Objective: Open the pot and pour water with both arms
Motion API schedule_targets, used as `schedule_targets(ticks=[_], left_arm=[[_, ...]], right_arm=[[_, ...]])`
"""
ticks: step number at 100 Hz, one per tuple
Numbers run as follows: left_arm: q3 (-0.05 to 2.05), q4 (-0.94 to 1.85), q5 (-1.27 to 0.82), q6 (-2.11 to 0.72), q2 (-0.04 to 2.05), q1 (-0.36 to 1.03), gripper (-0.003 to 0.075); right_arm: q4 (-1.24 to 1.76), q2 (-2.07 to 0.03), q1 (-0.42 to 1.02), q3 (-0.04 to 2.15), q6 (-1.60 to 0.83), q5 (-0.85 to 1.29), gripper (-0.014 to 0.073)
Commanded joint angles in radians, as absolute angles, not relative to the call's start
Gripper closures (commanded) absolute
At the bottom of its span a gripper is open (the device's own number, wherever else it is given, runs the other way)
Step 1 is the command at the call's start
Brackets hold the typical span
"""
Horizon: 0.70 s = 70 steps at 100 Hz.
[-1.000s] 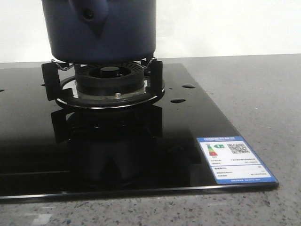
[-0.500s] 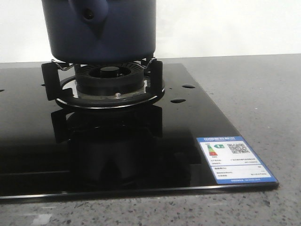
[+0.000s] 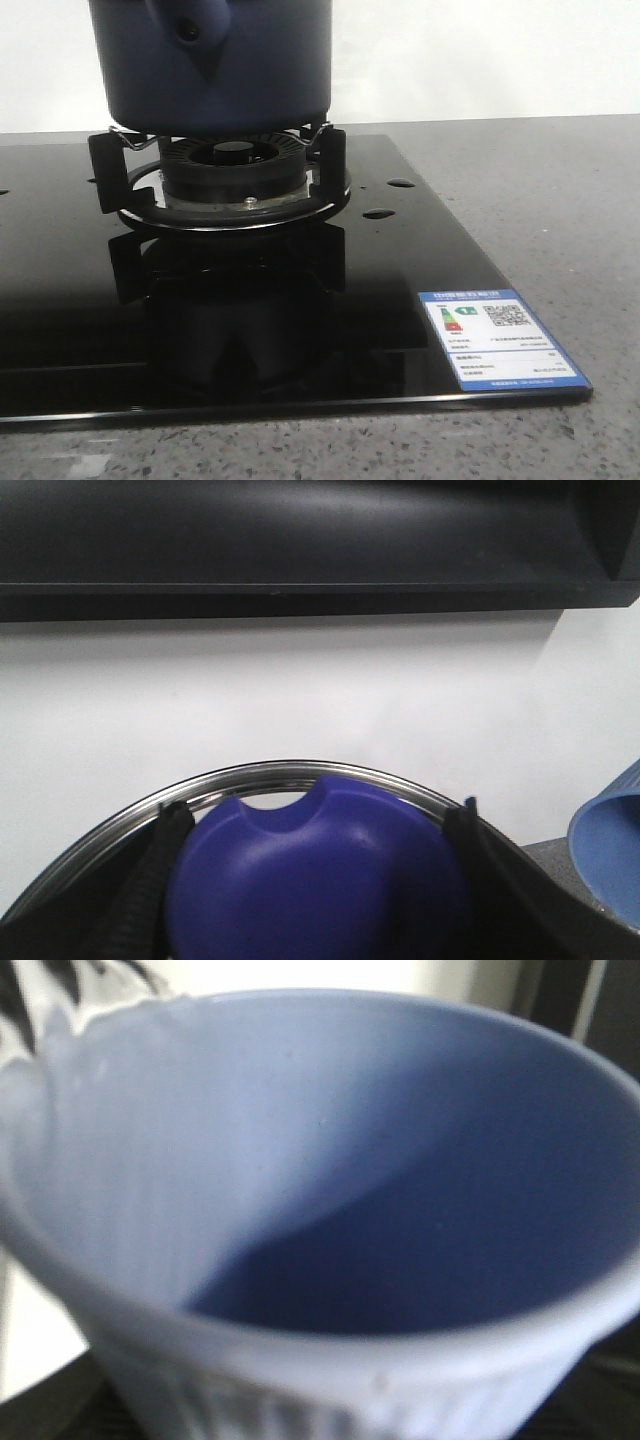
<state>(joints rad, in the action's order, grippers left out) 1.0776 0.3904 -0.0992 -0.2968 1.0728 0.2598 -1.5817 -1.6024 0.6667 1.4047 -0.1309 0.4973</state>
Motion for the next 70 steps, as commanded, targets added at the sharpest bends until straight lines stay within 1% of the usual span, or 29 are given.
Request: schedule_targets(ticks=[1, 25, 70], left_arm=[[1.116, 0.393, 0.000, -0.296, 1.049, 0.257, 0.0388], [1.116, 0.393, 0.000, -0.296, 1.049, 0.257, 0.0388], [1.116, 0.393, 0.000, -0.296, 1.049, 0.257, 0.0388]], right_arm=[[-1.713, -1.556, 0.668, 1.446, -0.131, 0.496, 0.0300], [-1.748, -1.556, 0.668, 1.484, -0.131, 0.477, 0.0300], [-1.749, -1.556, 0.668, 1.485, -0.129, 0.475, 0.0300]])
